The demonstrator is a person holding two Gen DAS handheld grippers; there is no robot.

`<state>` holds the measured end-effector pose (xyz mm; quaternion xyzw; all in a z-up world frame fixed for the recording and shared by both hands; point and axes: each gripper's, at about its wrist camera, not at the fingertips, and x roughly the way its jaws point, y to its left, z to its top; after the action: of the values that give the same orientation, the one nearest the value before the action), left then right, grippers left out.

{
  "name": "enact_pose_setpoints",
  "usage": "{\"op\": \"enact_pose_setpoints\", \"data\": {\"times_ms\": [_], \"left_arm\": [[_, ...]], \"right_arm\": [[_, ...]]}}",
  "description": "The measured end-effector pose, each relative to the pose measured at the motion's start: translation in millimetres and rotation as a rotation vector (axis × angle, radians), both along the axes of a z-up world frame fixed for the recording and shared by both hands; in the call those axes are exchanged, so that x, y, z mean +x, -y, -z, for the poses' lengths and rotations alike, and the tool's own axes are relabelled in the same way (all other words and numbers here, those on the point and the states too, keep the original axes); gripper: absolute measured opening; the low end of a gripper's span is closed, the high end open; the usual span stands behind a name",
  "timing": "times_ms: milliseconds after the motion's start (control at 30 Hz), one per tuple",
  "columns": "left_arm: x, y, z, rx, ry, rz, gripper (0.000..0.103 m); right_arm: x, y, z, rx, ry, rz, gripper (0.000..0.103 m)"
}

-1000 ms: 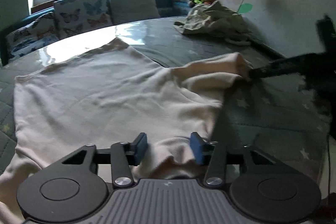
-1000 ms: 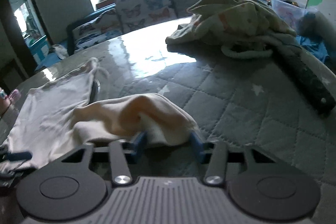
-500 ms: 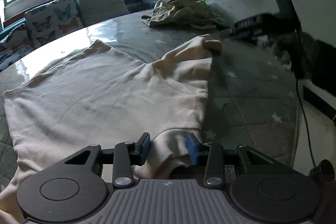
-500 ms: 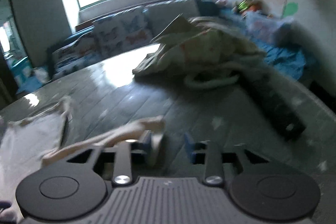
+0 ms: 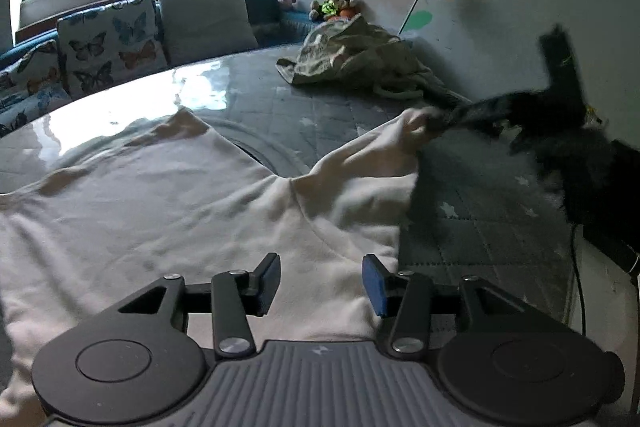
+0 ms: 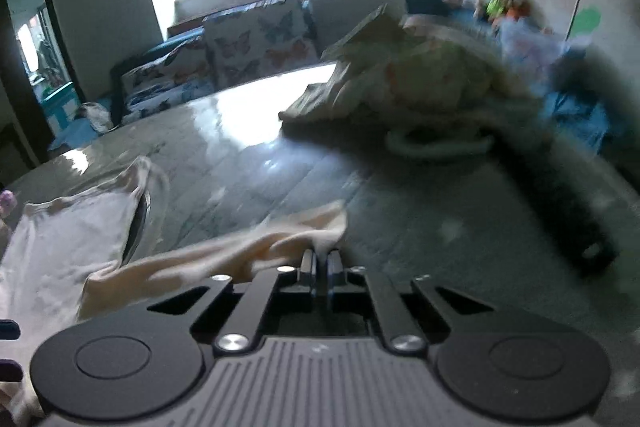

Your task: Fold clothes

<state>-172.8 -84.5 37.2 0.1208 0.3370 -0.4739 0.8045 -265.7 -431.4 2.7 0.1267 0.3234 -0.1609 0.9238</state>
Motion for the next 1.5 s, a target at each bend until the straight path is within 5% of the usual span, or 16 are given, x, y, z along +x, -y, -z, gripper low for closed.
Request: {"op": "enact_pose_setpoints", "data": {"times_ms": [100,233,400,533,767,1000,1267,1500], "left_arm": [[-1,10,10,0.023,-0.010,0.027,0.049],[-11,16,18,0.044,0.017,0.053,0.054],[-18,17,19,0.044,0.004,0.089,0.061],[-27,18,19,0.055,0.004,0.126,0.062],[-31,-2,15,0.004,-0.044,0.084,0.066],[-31,-64,-11,-0.072,0.015,-0.108,0.102],[-11,-146,-16,-0.079,0.006,-0.410,0.103],[17,-185,-6,-0.112,-0.107,-0.668,0.103]], "right_arm": [[-6,5,-14,-0.086,-0.021,0.077,0.017],[-11,13,-18,-0.156,-0.059,0.139,0.022],[-7,-11,-12,-0.104,-0.032,-0.022,0.042],[16,-29,-2,-0.064,-0.030,-0.113,0.044],[41,-32,24,-0.073,-0.081,-0.087,0.051],[40,-28,28,-0.067,-0.069,-0.078,0.073],[44,-39,34,-0.100,-0.070,-0.099,0.097],[46,-43,38,-0.110,-0.062,-0.094,0.103]]}}
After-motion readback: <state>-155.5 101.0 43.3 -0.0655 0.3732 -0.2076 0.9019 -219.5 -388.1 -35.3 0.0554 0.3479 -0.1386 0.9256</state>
